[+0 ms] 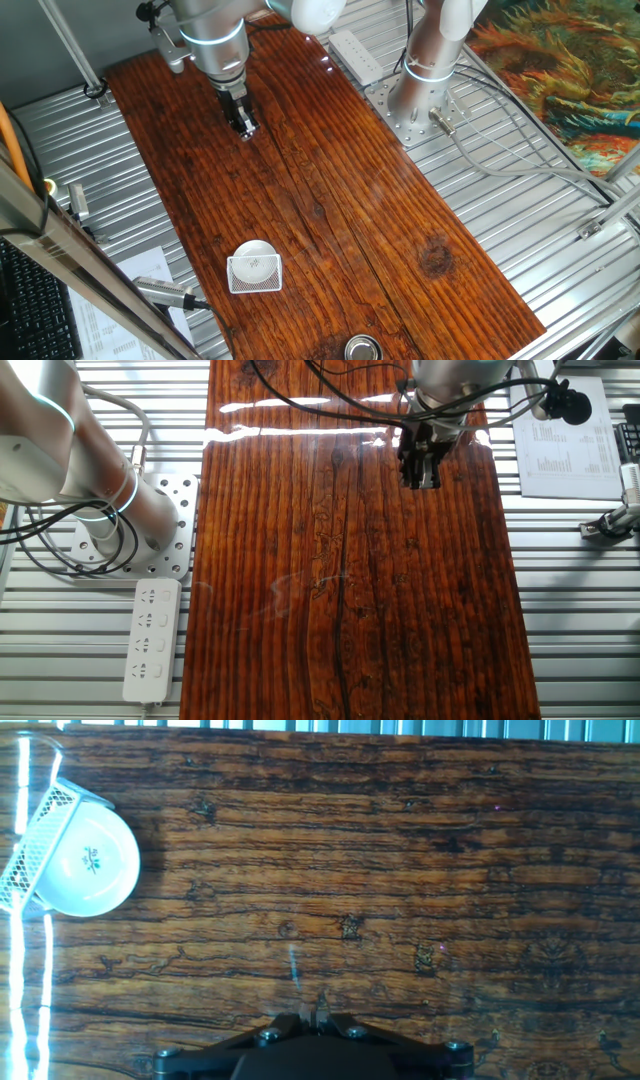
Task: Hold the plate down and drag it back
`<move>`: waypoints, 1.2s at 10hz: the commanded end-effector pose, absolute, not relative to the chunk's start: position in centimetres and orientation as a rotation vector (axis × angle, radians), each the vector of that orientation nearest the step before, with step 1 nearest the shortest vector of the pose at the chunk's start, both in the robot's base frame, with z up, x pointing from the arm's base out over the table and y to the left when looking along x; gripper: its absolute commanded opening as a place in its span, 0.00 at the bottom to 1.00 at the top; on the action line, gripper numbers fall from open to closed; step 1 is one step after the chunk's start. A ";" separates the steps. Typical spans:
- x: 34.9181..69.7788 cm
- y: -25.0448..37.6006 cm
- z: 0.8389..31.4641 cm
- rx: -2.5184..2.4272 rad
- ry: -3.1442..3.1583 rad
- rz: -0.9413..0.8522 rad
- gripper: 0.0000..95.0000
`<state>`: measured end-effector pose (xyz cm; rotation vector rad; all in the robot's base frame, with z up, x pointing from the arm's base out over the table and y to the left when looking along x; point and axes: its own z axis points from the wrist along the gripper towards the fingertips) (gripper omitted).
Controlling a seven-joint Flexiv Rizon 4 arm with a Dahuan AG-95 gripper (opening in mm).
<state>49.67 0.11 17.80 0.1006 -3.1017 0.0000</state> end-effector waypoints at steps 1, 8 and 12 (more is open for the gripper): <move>49.6 0.1 17.8 0.101 -3.101 0.000 0.00; 52.7 2.1 16.0 0.155 -3.104 -0.005 0.00; 56.3 5.7 14.2 0.131 -3.113 -0.027 0.00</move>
